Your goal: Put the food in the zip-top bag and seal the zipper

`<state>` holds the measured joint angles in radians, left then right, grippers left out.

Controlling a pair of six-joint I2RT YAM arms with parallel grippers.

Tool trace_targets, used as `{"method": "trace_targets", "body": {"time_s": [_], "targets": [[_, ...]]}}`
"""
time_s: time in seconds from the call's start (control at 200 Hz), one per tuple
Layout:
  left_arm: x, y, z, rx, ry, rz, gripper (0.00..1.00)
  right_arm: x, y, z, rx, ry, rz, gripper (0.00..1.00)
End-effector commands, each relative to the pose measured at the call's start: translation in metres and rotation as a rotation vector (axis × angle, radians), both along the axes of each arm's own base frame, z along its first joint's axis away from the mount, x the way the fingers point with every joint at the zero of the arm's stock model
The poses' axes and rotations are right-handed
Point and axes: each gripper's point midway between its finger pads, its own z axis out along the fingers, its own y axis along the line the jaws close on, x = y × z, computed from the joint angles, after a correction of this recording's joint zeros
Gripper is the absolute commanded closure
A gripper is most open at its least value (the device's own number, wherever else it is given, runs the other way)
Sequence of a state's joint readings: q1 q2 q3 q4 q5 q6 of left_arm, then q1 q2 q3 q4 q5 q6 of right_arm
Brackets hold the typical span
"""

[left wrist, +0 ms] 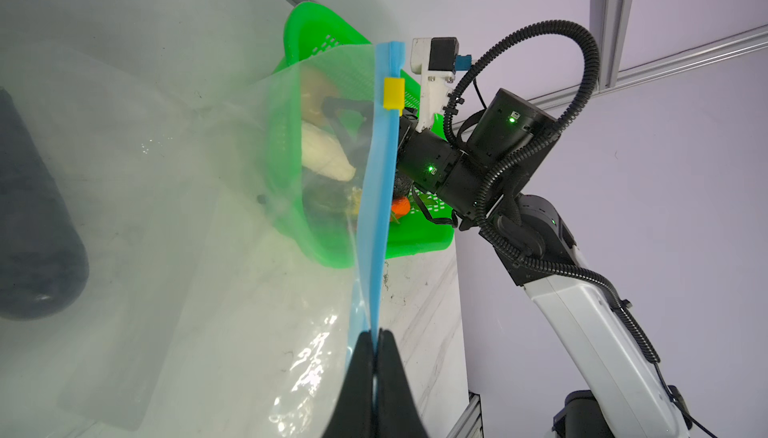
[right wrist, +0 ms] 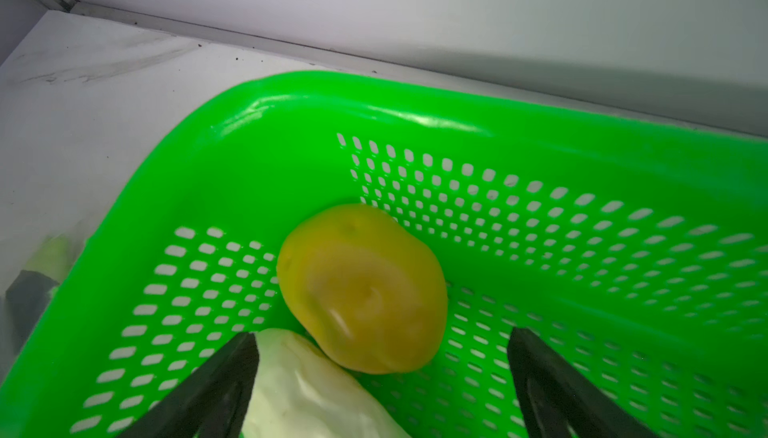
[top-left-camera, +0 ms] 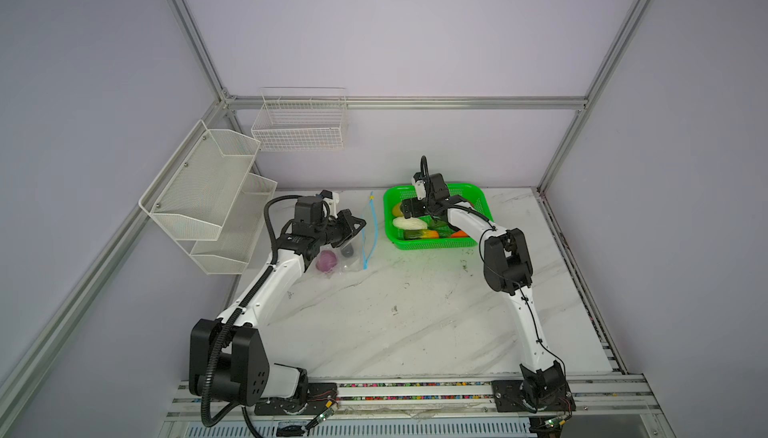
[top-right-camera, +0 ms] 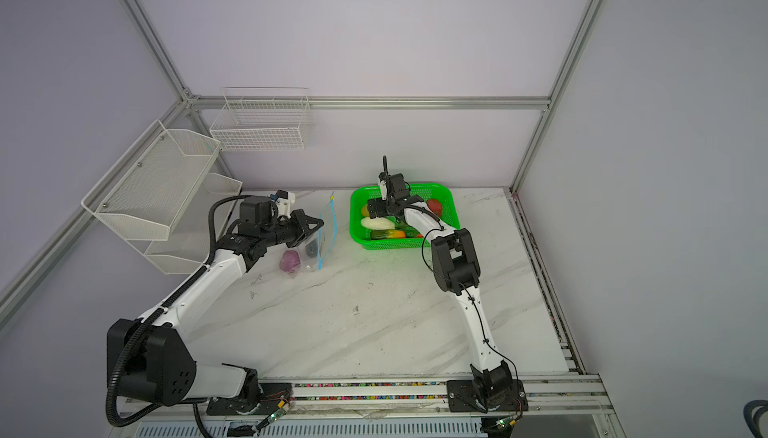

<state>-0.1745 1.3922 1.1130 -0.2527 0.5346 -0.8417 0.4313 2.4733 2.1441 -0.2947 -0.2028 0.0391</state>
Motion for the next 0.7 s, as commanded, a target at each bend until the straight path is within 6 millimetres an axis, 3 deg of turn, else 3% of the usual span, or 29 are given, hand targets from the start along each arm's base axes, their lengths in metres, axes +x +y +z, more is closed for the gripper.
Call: {"method": "trace_targets", "body": {"time_s": [0.0,0.36,0.695], "targets": [[0.006,-0.004,0.030,0.009,-0.096,-0.018,1.00,-0.001,0.006,-0.003,0.045,0.037,0.041,0.03],[0.005,-0.005,0.031,0.014,-0.096,-0.022,1.00,0.007,0.018,-0.031,0.102,0.074,0.065,0.03],[0.003,-0.005,0.032,0.021,-0.097,-0.027,1.00,0.017,0.032,-0.028,0.204,0.068,0.067,0.03]]}}
